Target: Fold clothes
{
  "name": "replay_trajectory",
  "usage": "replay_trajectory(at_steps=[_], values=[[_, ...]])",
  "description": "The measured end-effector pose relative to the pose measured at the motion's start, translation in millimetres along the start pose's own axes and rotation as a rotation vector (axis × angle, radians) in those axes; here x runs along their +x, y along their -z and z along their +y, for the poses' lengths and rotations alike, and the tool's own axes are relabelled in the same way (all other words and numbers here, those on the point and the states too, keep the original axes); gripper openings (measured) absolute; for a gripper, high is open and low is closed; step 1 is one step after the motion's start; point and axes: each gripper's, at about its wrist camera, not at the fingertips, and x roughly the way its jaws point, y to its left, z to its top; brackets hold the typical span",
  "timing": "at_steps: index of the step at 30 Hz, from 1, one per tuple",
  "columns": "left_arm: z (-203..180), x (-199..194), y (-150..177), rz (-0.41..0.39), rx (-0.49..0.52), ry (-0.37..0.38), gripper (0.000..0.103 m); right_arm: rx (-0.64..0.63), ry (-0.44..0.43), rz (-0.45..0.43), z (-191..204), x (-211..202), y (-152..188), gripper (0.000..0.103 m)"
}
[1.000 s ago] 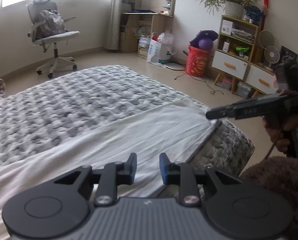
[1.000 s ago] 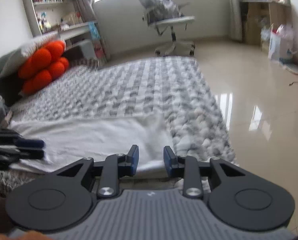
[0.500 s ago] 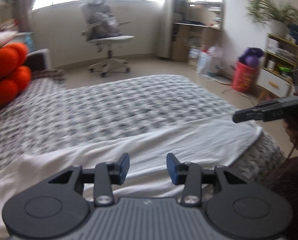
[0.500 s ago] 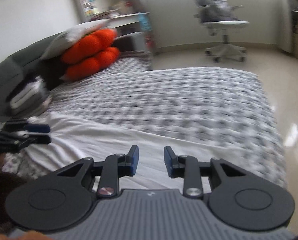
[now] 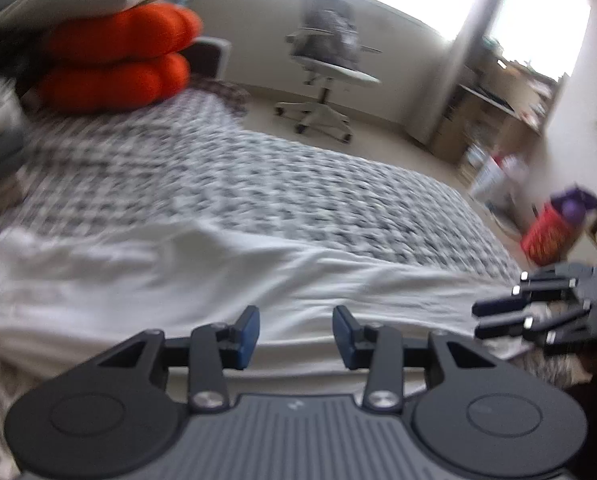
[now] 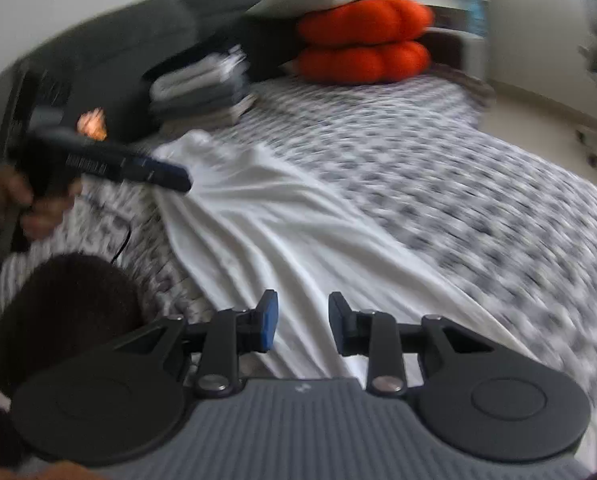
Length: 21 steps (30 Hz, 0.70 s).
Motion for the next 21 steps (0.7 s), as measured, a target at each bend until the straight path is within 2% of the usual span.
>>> replay_trajectory(at_steps=[5, 11, 16, 21], values=[[39, -13, 9, -0.012, -0.198, -0.045, 0.039, -0.106, -0.060, 0.040, 19, 24, -13, 0.030], [78, -15, 19, 0.009, -0.400, -0.007, 0.039, -0.165, -0.097, 0.058, 37, 45, -20, 0.027], [90, -10, 26, 0.026, -0.471, 0.014, 0.038, -0.185, -0.110, 0.076, 43, 58, -22, 0.023], [95, -1, 31, 0.038, -0.511, 0.023, 0.033, -0.189, -0.106, 0.107, 45, 71, -24, 0.022]])
